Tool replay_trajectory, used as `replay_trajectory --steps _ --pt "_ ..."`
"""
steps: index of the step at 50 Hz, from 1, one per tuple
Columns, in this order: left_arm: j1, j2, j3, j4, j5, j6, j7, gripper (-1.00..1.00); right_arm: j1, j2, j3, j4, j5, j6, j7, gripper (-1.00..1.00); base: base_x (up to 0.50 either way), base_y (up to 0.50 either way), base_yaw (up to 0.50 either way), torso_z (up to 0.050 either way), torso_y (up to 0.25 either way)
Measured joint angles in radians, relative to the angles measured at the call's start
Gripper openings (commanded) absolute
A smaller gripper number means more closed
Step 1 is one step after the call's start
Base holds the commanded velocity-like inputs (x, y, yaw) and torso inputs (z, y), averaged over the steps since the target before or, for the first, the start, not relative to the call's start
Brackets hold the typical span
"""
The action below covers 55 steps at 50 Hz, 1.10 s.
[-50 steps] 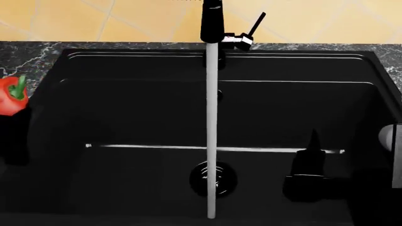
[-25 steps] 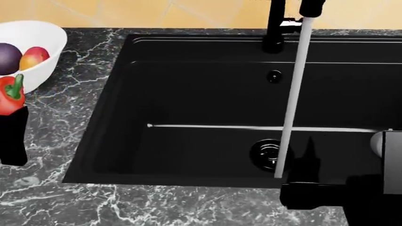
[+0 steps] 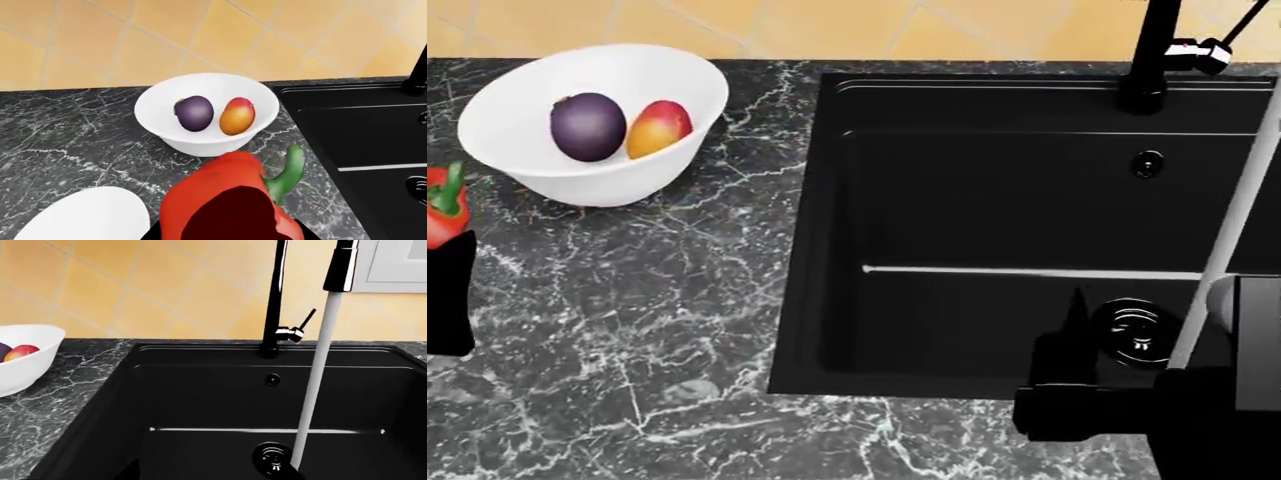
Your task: Pick the eggplants and mangos from the sink and place them in one bowl. Place the bell pepper in the other bowl. Then turn off the sink faucet.
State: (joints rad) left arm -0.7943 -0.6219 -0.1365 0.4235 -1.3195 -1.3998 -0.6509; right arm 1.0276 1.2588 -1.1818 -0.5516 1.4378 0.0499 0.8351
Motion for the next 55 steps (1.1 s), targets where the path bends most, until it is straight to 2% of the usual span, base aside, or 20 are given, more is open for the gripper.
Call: replay_trajectory --steps 25,37,46,55 --pt "0.020 -0.016 0.019 -0.012 -0.020 0.024 -0.012 -1.00 -0.006 -0.005 0.003 0.003 -0.008 0.002 -0.005 1.00 0.00 0.50 0.00 0.000 0.000" --pt "0.028 -0.014 0.036 -0.016 -0.021 0.037 -0.018 -1.00 -0.010 0.007 0.008 -0.009 -0.026 -0.004 0.010 1.00 0.23 0.50 0.00 0.000 0.000" --pt "0.010 0.003 0.069 -0.030 -0.032 0.026 -0.036 -1.00 -0.018 0.020 0.011 -0.021 -0.045 -0.022 0.021 1.00 0.17 0.08 0.00 0.000 0.000" --pt "-0.055 0.084 0.131 -0.079 -0.115 -0.015 -0.103 -1.00 -0.036 0.029 0.014 -0.027 -0.060 -0.058 0.021 1.00 0.00 0.00 0.00 0.000 0.000"
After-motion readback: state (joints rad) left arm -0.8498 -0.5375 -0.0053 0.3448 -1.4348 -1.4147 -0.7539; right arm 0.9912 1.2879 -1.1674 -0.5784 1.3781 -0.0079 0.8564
